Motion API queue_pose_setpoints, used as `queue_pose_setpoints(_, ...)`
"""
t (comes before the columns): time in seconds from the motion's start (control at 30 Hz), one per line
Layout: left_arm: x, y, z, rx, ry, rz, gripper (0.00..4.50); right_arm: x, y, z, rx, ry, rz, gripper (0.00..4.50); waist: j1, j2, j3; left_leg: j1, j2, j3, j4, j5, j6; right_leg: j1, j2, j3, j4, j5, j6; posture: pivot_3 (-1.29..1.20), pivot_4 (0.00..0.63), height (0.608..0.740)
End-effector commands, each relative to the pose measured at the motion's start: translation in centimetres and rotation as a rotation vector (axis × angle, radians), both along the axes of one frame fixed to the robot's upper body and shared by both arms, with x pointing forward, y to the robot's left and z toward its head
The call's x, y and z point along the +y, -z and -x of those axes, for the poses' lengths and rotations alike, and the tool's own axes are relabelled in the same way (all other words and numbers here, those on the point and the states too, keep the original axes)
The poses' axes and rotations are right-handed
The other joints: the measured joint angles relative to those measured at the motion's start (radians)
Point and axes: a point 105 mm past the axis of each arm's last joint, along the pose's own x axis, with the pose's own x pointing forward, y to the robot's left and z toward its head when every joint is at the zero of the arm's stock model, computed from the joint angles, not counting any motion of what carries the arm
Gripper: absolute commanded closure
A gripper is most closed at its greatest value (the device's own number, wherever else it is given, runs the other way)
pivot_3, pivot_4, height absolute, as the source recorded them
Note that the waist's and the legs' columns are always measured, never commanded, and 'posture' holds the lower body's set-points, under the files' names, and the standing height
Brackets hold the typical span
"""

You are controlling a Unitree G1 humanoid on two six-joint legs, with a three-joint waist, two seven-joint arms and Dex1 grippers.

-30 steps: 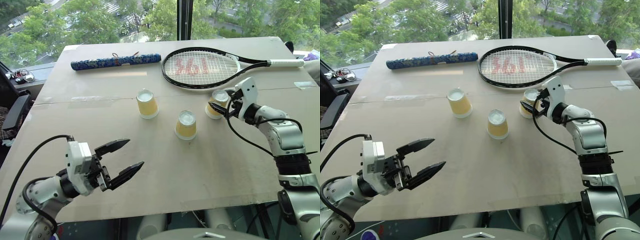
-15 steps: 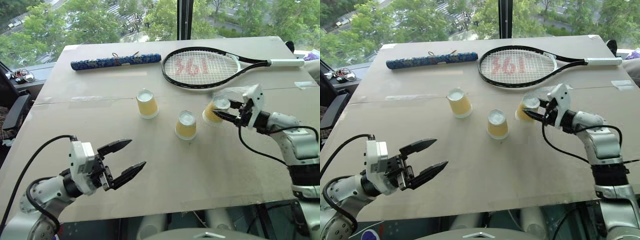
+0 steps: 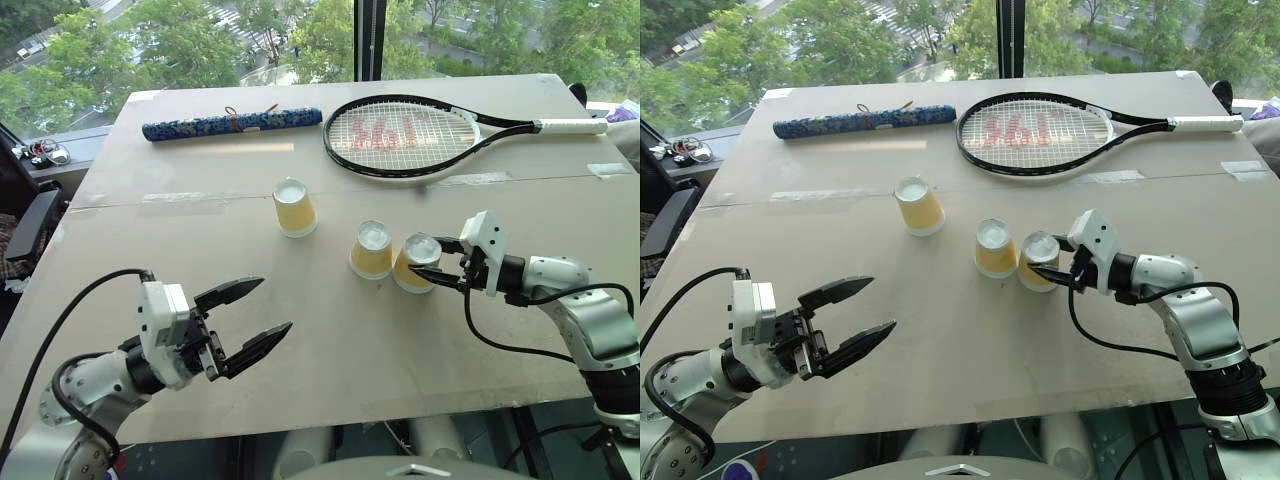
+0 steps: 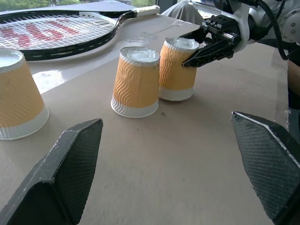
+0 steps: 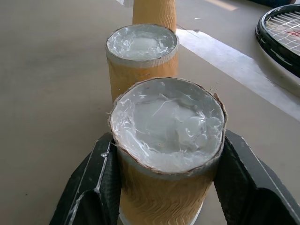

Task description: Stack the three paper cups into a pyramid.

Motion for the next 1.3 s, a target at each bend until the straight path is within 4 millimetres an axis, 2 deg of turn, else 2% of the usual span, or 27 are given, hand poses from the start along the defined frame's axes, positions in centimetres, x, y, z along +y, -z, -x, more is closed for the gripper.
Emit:
queue_pose_setpoints(0.03, 0.0, -0.5, 0.0, -0.025, 0.009, -0.015, 0.0, 0.6, -0.5, -0.5, -0.056, 0.01, 0.015, 2.56, -0.001, 0.0, 0.0, 0.0, 0.0, 0.0, 0.0, 0.0, 0.0, 0.0, 0.0, 0.0, 0.0, 0.0, 0.0, 0.0, 0.15, 0.74)
queue_pose_setpoints(0.13, 0.0, -0.5, 0.0, -0.026, 0.009, -0.017, 0.0, 0.7, 0.1, -0.6, -0.045, 0.004, 0.035, 2.56, -0.002, 0.0, 0.0, 0.001, 0.0, 0.0, 0.0, 0.0, 0.0, 0.0, 0.0, 0.0, 0.0, 0.0, 0.0, 0.0, 0.15, 0.74)
queue_pose_setpoints(0.3, 0.0, -0.5, 0.0, -0.025, 0.006, -0.018, 0.0, 0.4, 0.7, -0.4, -0.031, -0.019, 0.059, 0.24, -0.001, 0.0, 0.0, 0.001, 0.0, 0.0, 0.0, 0.0, 0.0, 0.001, 0.0, 0.0, 0.0, 0.0, 0.0, 0.0, 0.15, 0.74)
queue_pose_setpoints(0.33, 0.0, -0.4, -0.1, -0.025, 0.003, -0.018, 0.0, 0.3, 0.5, -0.3, -0.041, -0.019, 0.053, 0.11, -0.001, 0.0, 0.0, 0.0, 0.0, 0.0, 0.0, 0.0, 0.0, 0.0, 0.0, 0.0, 0.0, 0.0, 0.0, 0.0, 0.15, 0.74)
queue_pose_setpoints(0.57, 1.0, 0.0, -1.3, -0.002, -0.082, -0.012, 0.0, -2.0, -1.7, 0.2, -0.124, -0.02, -0.043, 0.11, 0.002, 0.0, 0.0, 0.0, 0.0, 0.0, 0.0, 0.0, 0.0, 0.0, 0.0, 0.0, 0.0, 0.0, 0.0, 0.0, 0.15, 0.74)
queue_pose_setpoints(0.73, 0.9, 0.1, -2.0, -0.008, -0.054, -0.013, 0.0, -2.3, -0.7, 0.6, -0.1, -0.042, -0.02, 0.11, -0.001, 0.0, 0.0, 0.0, 0.0, 0.0, 0.0, 0.0, 0.0, 0.001, 0.0, 0.0, 0.0, 0.0, 0.0, 0.0, 0.15, 0.74)
queue_pose_setpoints(1.0, 0.8, 0.0, -2.6, -0.018, -0.036, -0.018, 0.0, -2.6, 0.8, -1.1, -0.126, 0.016, 0.045, 0.11, -0.001, -0.001, 0.0, 0.001, 0.0, 0.0, 0.001, 0.0, 0.0, 0.0, 0.0, 0.0, 0.001, 0.0, 0.0, 0.0, 0.15, 0.74)
queue_pose_setpoints(1.3, 0.8, 0.0, -2.6, -0.022, -0.045, -0.015, 0.0, -3.0, 0.7, -2.3, -0.166, 0.03, 0.046, 0.11, -0.001, 0.0, 0.0, 0.001, 0.0, 0.0, 0.001, 0.0, 0.0, 0.0, 0.0, 0.0, 0.001, 0.0, 0.0, 0.0, 0.15, 0.74)
